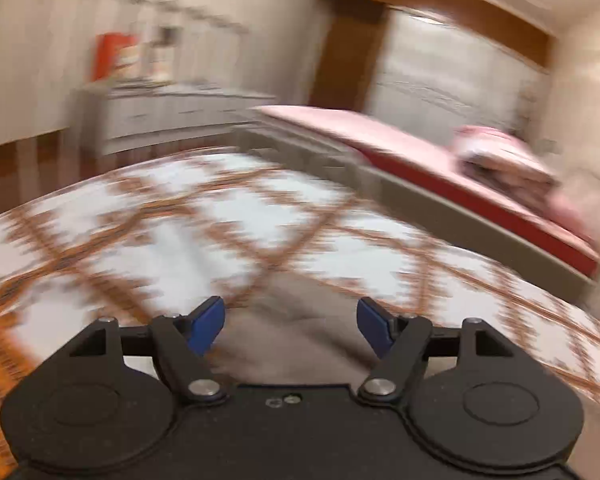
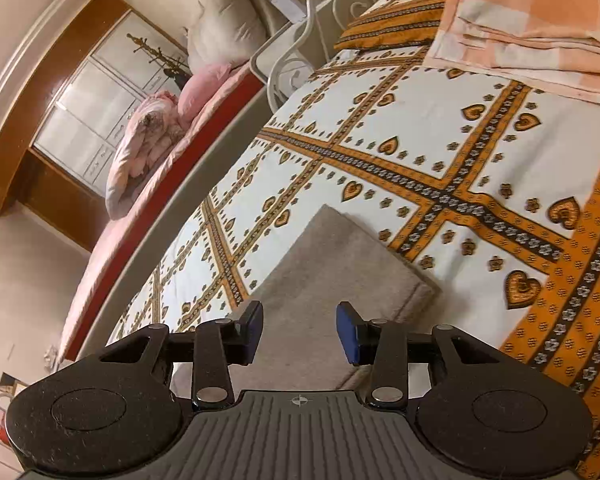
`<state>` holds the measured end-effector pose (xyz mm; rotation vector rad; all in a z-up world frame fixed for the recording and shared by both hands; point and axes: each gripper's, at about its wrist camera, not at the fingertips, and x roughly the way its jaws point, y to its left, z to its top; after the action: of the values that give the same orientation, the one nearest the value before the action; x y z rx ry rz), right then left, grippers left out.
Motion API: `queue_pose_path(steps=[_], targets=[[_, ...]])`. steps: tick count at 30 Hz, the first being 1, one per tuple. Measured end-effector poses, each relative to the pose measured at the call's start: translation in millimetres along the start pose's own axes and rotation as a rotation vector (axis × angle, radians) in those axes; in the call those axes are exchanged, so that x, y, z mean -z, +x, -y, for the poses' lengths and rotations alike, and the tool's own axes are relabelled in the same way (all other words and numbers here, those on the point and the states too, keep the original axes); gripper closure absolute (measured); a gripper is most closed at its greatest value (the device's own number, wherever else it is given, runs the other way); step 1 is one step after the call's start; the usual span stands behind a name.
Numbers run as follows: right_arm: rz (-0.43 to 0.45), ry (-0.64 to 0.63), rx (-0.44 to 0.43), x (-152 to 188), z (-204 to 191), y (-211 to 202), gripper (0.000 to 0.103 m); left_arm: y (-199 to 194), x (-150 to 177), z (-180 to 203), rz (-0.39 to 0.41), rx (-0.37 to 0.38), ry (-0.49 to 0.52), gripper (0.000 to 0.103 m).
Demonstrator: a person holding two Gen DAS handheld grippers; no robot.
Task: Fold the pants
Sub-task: 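Release the pants with both tools and pull back above the bed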
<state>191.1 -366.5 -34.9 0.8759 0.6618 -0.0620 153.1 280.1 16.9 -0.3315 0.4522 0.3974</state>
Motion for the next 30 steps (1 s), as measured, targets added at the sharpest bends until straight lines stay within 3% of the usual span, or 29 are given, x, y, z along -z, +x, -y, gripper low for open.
queue_pose_path(steps=[4, 10, 14, 17, 19, 21, 26, 30], targets=[[-0.036, -0.105, -0.003, 12, -37, 20, 0.061, 27, 4, 57, -0.048, 0.11, 0.12, 0.033], [-0.136, -0.455, -0.103, 65, -144, 67, 0.061, 52, 28, 134, -0.128, 0.283, 0.268, 0.032], [-0.267, -0.66, -0.136, 116, -191, 100, 0.061, 79, 58, 168, -0.26, 0.365, 0.403, 0.032], [-0.327, -0.766, -0.085, 143, -203, 123, 0.061, 101, 72, 166, -0.323, 0.288, 0.479, 0.036], [-0.337, -0.806, -0.029, 148, -198, 136, 0.061, 109, 68, 148, -0.324, 0.25, 0.449, 0.036], [-0.328, -0.801, 0.056, 140, -186, 147, 0.061, 113, 60, 124, -0.322, 0.201, 0.394, 0.036], [-0.255, -0.707, 0.13, 108, -171, 154, 0.061, 109, 40, 72, -0.313, 0.124, 0.318, 0.037], [-0.21, -0.687, 0.039, 99, -183, 142, 0.061, 88, 26, 65, -0.27, 0.098, 0.33, 0.037]])
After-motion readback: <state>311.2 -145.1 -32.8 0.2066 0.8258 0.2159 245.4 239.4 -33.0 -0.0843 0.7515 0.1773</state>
